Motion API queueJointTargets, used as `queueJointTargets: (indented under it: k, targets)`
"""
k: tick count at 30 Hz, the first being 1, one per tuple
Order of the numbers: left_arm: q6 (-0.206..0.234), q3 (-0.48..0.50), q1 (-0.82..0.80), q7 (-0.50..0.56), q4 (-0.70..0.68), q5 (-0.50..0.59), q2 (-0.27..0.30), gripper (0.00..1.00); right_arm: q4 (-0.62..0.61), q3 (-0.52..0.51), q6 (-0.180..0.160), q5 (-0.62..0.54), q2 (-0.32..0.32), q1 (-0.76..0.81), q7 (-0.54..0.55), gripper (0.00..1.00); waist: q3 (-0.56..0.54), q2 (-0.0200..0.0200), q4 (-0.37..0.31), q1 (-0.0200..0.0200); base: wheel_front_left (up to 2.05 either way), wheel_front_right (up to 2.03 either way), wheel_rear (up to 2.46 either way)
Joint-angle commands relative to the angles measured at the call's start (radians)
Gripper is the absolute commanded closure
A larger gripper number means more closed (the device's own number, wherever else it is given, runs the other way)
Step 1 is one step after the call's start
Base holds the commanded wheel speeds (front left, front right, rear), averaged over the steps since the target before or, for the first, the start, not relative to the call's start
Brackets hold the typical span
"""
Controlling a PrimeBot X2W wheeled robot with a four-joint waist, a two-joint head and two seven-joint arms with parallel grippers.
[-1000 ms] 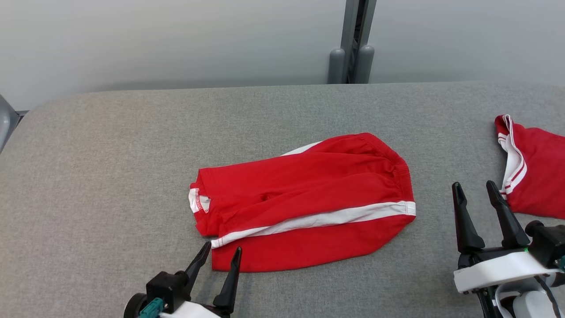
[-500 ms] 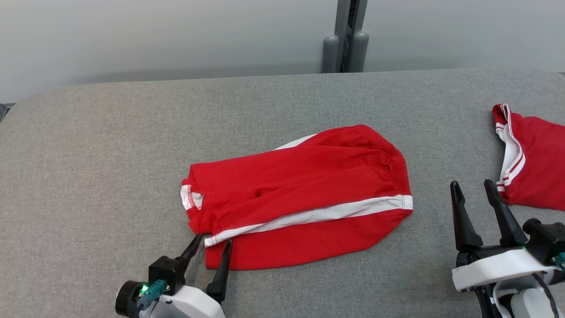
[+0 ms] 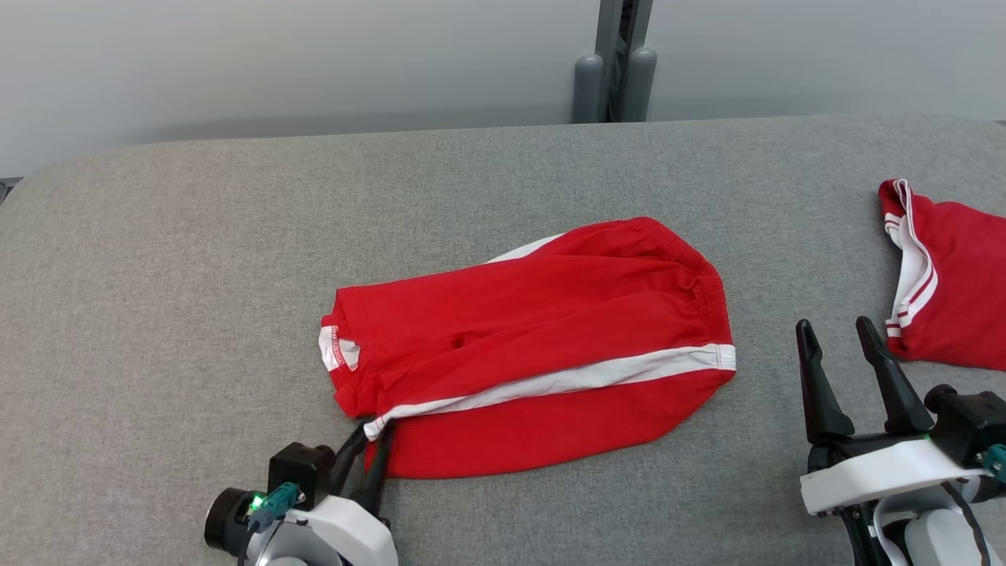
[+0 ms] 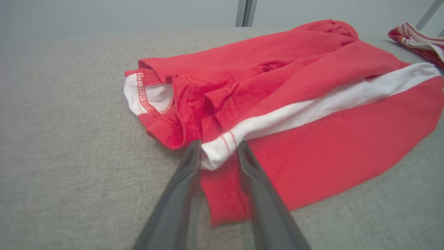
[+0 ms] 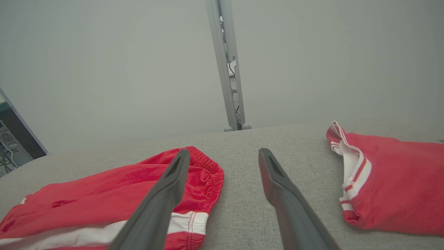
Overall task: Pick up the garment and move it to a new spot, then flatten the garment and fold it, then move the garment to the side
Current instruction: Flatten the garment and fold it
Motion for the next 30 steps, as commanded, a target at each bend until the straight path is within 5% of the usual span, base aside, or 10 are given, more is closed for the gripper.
queueJointTargets:
  k: [1,13,30]
  targets:
    - [-0.005,0.000,-0.025,-0.003,0.003,-0.006,0.004,1.00,0.001,-0.005,0.001,0.000,-0.007,-0.013,-0.001,0.00,0.000,0.0000,0.000,0.0000,0.00,0.00,0.00]
    - [-0.012,0.010,0.015,-0.003,-0.081,-0.019,0.003,1.00,0.087,-0.011,0.001,0.028,-0.005,-0.002,0.014,0.00,-0.019,0.0000,0.030,0.0000,0.00,0.00,0.00]
    - [-0.021,-0.022,0.078,-0.003,-0.208,-0.021,0.003,1.00,0.289,0.102,0.001,0.243,-0.017,-0.101,0.170,0.00,-0.041,0.0000,0.104,0.0000,0.00,0.00,0.00]
